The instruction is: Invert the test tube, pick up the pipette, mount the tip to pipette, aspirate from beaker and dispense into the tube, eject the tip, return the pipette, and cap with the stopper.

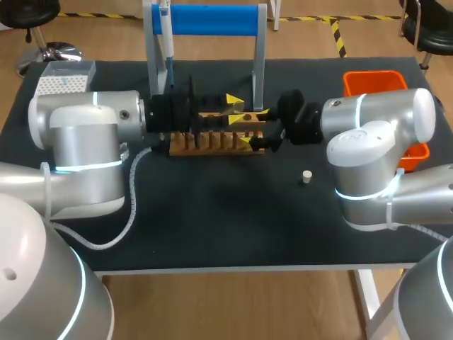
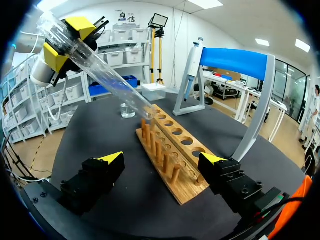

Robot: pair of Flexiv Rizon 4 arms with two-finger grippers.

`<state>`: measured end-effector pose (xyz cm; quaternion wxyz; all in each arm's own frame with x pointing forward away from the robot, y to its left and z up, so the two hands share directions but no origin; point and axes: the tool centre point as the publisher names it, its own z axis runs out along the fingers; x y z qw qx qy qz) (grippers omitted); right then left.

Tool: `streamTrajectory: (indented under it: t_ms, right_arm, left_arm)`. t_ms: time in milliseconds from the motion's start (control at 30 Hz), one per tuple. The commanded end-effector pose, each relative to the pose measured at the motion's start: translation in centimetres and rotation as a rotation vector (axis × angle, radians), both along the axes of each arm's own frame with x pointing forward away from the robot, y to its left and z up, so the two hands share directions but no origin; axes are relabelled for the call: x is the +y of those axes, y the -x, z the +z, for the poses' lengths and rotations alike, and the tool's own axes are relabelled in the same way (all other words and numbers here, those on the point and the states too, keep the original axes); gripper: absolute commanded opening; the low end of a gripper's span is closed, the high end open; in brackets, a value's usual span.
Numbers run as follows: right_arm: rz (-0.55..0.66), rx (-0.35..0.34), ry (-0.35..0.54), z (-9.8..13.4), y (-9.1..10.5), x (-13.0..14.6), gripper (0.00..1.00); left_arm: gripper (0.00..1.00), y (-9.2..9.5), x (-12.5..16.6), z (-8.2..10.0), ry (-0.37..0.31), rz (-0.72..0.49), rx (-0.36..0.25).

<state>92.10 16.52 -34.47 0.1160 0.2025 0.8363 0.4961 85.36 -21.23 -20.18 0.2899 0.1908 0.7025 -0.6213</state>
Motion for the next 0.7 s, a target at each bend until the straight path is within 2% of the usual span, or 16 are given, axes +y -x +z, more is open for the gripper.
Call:
streamTrajectory:
  t_ms: [33, 67, 100, 167, 200, 300, 500, 600, 700]
  right_arm:
    - [-0.001, -0.002, -0.001, -0.1, 0.1, 0.0, 1.0]
    - [-0.001, -0.002, -0.001, -0.1, 0.1, 0.0, 1.0]
    - [-0.001, -0.002, -0.001, -0.1, 0.1, 0.0, 1.0]
    - [-0.001, -0.002, -0.001, -0.1, 0.1, 0.0, 1.0]
    - [-0.001, -0.002, -0.001, -0.1, 0.1, 0.0, 1.0]
    - [-0.001, -0.002, -0.001, -0.1, 0.1, 0.0, 1.0]
    - [-0.001, -0.002, -0.001, -0.1, 0.1, 0.0, 1.0]
    - [-0.001, -0.002, -0.001, -0.1, 0.1, 0.0, 1.0]
    - [-0.001, -0.002, -0.001, -0.1, 0.1, 0.0, 1.0]
  left_arm:
    - [0.0, -1.6, 0.4, 0.6, 0.041, -0.103, 0.083]
    - [0.0, -2.0, 0.3, 1.0, 0.072, -0.149, 0.127]
    - [0.0, -2.2, 0.2, 1.1, 0.058, -0.148, 0.129]
    - [0.0, -2.9, 0.2, 1.7, 0.1, -0.194, 0.18]
    - [0.0, -3.3, 0.2, 1.9, 0.092, -0.193, 0.205]
    - [0.0, -4.2, 0.5, 2.4, 0.126, -0.202, 0.285]
    - [0.0, -5.5, 1.0, 3.2, 0.111, -0.207, 0.419]
    - [0.0, -6.0, 1.3, 3.7, 0.102, -0.199, 0.465]
    - [0.0, -6.2, 1.3, 4.2, 0.087, -0.193, 0.484]
